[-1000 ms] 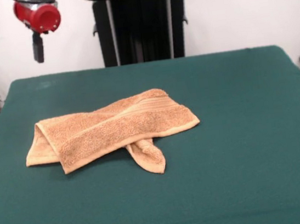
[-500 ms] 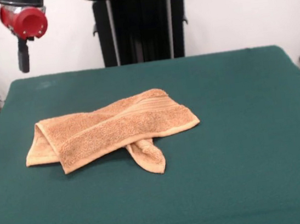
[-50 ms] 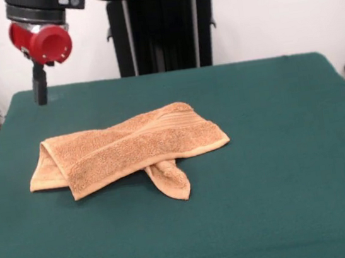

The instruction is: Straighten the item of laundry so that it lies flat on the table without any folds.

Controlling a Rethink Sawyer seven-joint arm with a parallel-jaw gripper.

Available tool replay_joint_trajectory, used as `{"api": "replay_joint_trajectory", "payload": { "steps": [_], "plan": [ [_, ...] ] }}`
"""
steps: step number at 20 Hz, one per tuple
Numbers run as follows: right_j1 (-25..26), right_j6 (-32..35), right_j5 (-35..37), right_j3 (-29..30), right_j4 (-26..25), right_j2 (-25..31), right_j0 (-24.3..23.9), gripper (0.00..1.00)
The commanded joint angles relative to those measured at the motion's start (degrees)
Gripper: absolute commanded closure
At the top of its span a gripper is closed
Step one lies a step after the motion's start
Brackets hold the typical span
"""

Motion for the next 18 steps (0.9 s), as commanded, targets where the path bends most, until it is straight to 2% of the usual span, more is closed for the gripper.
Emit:
{"api": "replay_joint_trajectory", "payload": {
  "steps": [1,9,18],
  "plan": [
    [6.1,9.7,11.0,-6.3,4.3,-0.4,3.8,1.0],
    [5.2,10.4,16.8,-8.6,5.0,-3.3,6.2,1.0],
    [8.3,11.9,20.1,-13.4,5.6,-5.3,7.7,1.0]
  ]
}}
